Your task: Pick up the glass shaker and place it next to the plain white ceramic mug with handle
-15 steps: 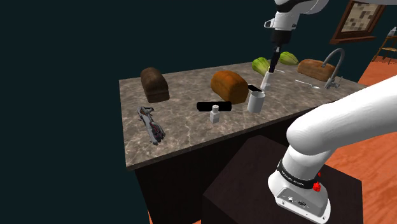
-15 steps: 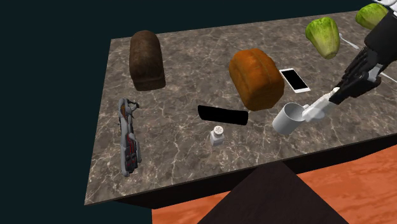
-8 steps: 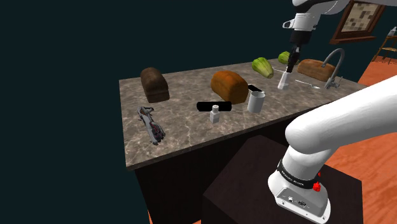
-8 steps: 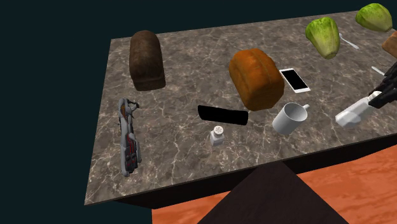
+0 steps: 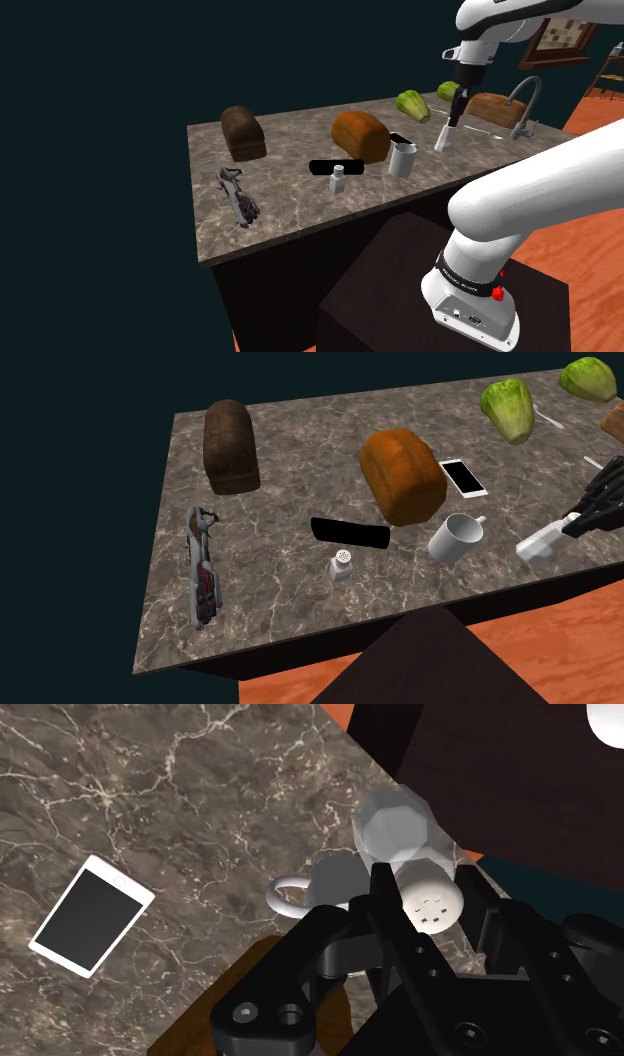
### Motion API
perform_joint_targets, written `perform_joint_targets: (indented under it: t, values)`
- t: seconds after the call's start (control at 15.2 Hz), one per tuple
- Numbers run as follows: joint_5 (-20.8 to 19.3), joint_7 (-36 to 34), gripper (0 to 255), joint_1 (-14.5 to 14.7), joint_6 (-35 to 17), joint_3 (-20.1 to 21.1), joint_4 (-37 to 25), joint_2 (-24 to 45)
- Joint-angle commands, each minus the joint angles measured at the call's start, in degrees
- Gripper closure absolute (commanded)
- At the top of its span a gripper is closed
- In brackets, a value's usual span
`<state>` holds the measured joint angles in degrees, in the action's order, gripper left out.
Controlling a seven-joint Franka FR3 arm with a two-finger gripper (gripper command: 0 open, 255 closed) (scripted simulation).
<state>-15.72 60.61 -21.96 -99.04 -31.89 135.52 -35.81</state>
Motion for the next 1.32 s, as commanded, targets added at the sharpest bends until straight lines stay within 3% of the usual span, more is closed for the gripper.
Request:
perform_joint_targets:
  t: [0.0, 1.25]
  values:
    - [-0.3, 0.0, 255, -0.1, -1.7, -0.5, 1.5, 0.2]
    - [-2.5, 0.6, 255, -0.1, -17.6, -5.5, 12.6, 4.9]
